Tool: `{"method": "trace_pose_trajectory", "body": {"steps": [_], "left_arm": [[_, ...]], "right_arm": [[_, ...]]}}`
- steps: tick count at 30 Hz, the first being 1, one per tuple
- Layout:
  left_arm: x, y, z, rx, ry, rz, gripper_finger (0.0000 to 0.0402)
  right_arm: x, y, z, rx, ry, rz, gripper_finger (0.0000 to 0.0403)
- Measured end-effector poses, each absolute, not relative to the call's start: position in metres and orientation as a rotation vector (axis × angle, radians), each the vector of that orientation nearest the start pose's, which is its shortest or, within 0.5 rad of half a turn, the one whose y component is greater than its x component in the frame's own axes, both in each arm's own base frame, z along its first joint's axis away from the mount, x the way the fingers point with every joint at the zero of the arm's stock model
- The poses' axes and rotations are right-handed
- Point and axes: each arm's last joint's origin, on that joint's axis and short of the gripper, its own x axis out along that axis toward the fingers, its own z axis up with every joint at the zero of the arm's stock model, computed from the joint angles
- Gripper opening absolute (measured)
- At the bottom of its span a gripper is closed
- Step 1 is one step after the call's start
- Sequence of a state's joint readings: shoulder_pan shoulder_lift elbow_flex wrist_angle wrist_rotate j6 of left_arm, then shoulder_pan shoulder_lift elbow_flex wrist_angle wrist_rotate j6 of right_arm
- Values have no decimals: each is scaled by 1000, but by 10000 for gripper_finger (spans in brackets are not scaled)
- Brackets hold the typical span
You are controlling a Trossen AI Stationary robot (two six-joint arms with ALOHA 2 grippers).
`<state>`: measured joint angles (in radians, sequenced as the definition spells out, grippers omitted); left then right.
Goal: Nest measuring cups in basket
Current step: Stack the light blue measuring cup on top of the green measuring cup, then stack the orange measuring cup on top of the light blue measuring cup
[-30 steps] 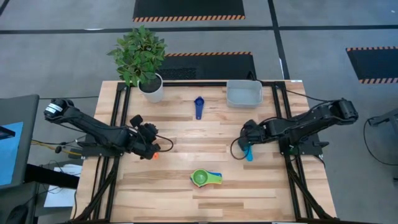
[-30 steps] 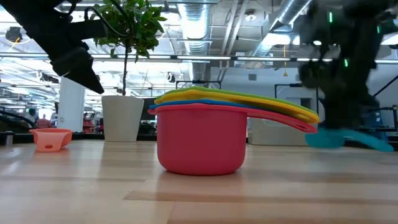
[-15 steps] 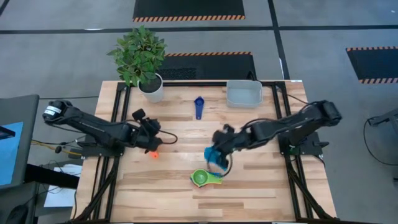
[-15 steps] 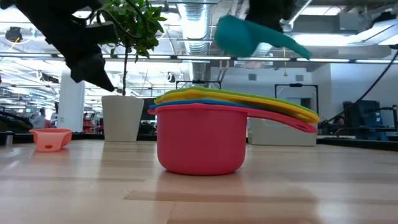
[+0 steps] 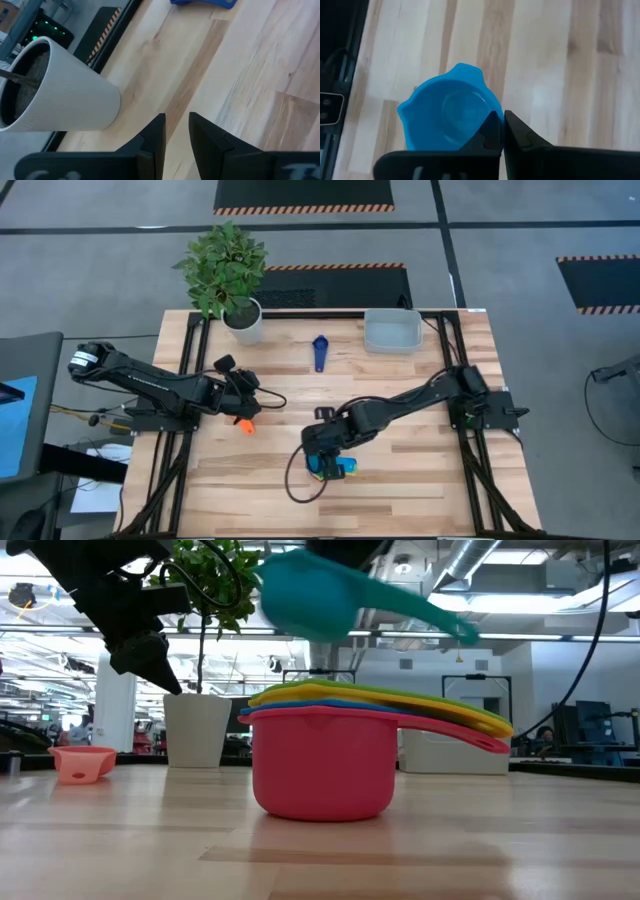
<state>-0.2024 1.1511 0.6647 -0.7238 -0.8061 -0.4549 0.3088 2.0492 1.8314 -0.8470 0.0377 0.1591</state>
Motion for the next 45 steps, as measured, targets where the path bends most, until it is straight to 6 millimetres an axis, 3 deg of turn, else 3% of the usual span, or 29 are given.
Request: {"method": "trace_pose_trajectory", "body": {"steps": [7,19,34,39,45], "left_arm": [[188,-18,200,171,935,714,75],[188,-18,200,157,929,719,75],[186,-22,199,115,937,717,75],[178,-25,194,83,924,782,75],[145,-17,170,-22,898,864,75]], "right_arm": [[436,140,234,-47,1148,270,11],[432,135,226,-38,1234,224,29],[432,131,222,-105,1225,59,153],[426,132,232,-107,1205,-38,170],[417,143,244,-168,1162,-89,167]]}}
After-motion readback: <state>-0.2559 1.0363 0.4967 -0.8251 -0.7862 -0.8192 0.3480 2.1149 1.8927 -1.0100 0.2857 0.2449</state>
